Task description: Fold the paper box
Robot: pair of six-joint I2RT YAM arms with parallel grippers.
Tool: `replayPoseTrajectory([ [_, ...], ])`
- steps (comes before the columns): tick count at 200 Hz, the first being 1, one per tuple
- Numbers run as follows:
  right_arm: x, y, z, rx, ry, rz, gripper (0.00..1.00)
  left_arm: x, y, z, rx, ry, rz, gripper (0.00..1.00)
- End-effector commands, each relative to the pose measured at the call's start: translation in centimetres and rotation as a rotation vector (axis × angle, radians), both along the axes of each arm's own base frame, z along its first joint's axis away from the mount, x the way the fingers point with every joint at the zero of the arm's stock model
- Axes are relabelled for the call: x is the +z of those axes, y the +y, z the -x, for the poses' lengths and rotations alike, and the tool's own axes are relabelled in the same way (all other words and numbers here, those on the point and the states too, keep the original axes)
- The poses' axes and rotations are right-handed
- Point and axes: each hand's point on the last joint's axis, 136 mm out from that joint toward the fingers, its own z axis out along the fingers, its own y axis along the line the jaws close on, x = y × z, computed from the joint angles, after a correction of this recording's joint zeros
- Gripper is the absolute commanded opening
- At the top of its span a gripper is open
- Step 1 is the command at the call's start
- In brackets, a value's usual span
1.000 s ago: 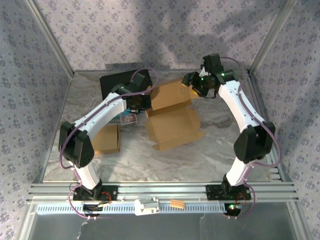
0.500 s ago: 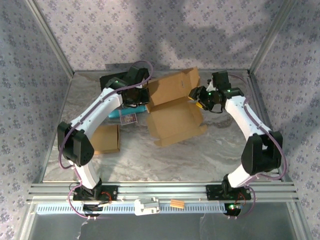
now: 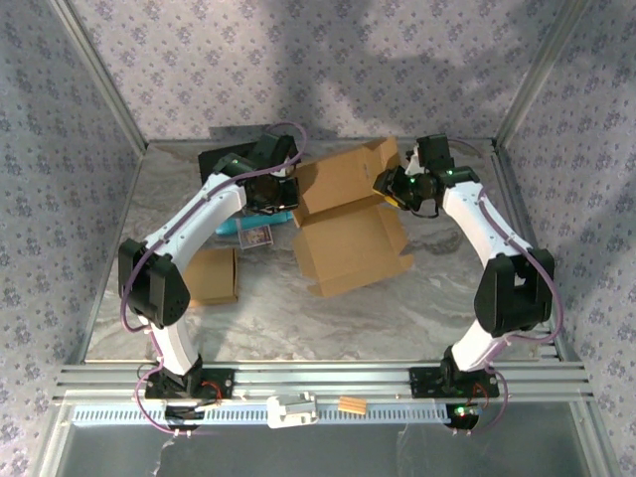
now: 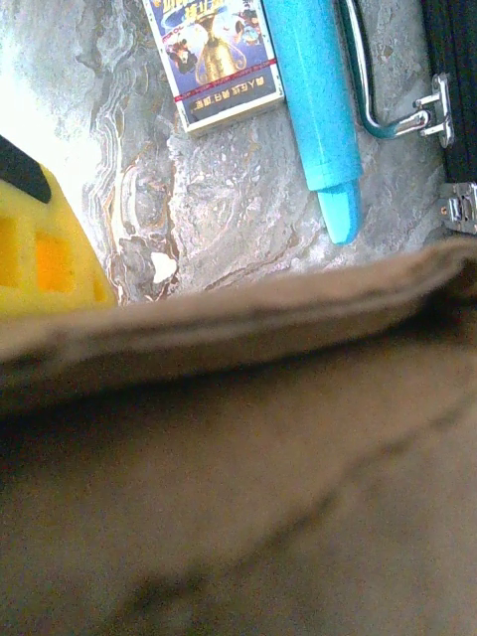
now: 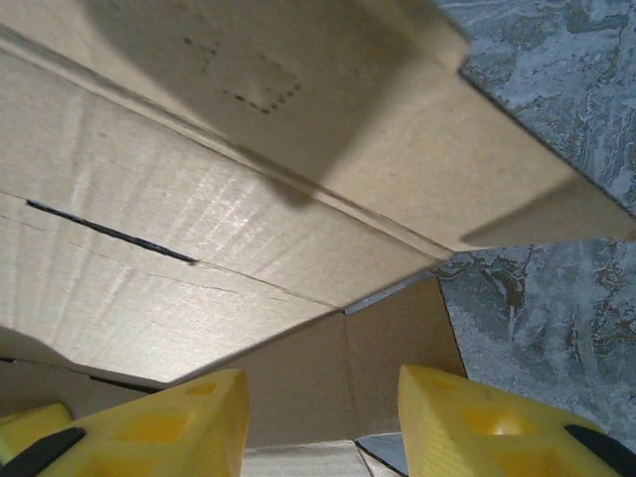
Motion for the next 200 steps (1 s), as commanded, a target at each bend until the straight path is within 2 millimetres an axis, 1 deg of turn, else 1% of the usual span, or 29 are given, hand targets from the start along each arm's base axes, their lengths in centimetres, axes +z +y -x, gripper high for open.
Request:
replayPoseTrajectory([
  [1,2.4,-0.6,0.2,-0.005,-0.069,0.030,0.47,1.2,-0.2,-0.1,-0.018,-0.013,0.014,0.00],
  [17,3.4,-1.4,0.8,-0.033,-0.099,0.056,0.51,1.2,-0.2,-0.1,-0.018,-0.013,0.013,0.00],
  [27,3.5,-1.7,1.0,-0.042,-0.105,0.064,0.52,1.1,-0.2,-0.1,-0.021,-0.013,0.012,0.00],
  [33,2.9,-1.9,1.6,-0.044,-0.075,0.073,0.54,1.2,-0.3,-0.1,-0.023,-0.014,0.012,0.00],
  [55,0.9,-2.2,2.0,-0.046,-0.032,0.079,0.56,1.3,-0.4,-0.1,-0.026,-0.016,0.014,0.00],
  [72,0.3,-2.1,1.9,-0.030,-0.026,0.079,0.57,1.2,-0.5,0.0,-0.031,-0.012,0.015,0.00],
  [96,0.1,-1.8,0.9,-0.004,-0.032,0.090,0.56,1.3,-0.6,0.0,-0.033,-0.014,0.016,0.00],
  [115,0.2,-1.3,0.4,0.009,-0.034,0.081,0.55,1.4,-0.7,0.0,-0.035,-0.016,0.019,0.00],
  [130,0.5,-0.8,0.3,0.020,-0.036,0.065,0.51,1.4,-0.8,0.0,-0.038,-0.015,0.019,0.00],
  [136,1.2,-0.2,-0.3,0.027,-0.067,0.052,0.49,1.4,-0.9,0.0,-0.039,-0.014,0.019,0.00],
  [150,1.7,0.6,-0.6,0.044,-0.079,0.041,0.46,1.3,-1.0,-0.1,-0.041,-0.012,0.021,0.00],
  [178,2.5,2.1,-0.4,0.076,-0.084,0.028,0.41,1.2,-1.2,-0.3,-0.044,-0.013,0.020,0.00],
  [200,2.2,2.8,-0.3,0.088,-0.069,0.014,0.40,1.3,-1.4,-0.6,-0.042,-0.021,0.023,0.00],
])
